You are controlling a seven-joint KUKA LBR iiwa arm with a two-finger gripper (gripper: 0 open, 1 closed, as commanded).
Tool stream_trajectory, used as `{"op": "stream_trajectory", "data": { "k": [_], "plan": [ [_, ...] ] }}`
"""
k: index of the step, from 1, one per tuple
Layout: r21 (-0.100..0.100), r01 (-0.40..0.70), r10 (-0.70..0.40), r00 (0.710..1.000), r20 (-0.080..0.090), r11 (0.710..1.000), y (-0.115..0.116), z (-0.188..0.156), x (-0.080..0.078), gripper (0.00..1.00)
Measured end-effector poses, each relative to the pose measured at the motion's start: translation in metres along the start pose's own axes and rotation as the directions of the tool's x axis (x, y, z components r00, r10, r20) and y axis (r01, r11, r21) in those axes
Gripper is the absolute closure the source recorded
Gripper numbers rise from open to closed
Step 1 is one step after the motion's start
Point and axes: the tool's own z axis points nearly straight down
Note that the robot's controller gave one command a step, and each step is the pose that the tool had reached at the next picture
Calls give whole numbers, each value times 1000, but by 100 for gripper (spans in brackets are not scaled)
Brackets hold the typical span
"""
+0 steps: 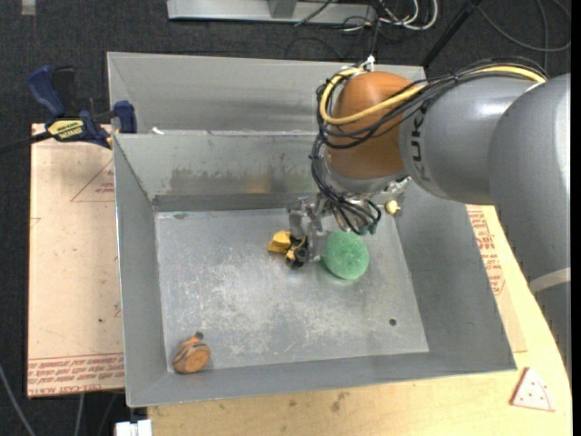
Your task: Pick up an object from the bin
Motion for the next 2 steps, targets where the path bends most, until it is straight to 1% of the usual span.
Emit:
{"op": "stream_trajectory", "data": {
  "k": [1, 2],
  "plan": [
    [-3, -3, 3, 1000, -18, 1000, -3, -47, 8, 100],
    [-1, -62, 62, 998, -12, 998, -6, -106, -5, 100]
  ]
}}
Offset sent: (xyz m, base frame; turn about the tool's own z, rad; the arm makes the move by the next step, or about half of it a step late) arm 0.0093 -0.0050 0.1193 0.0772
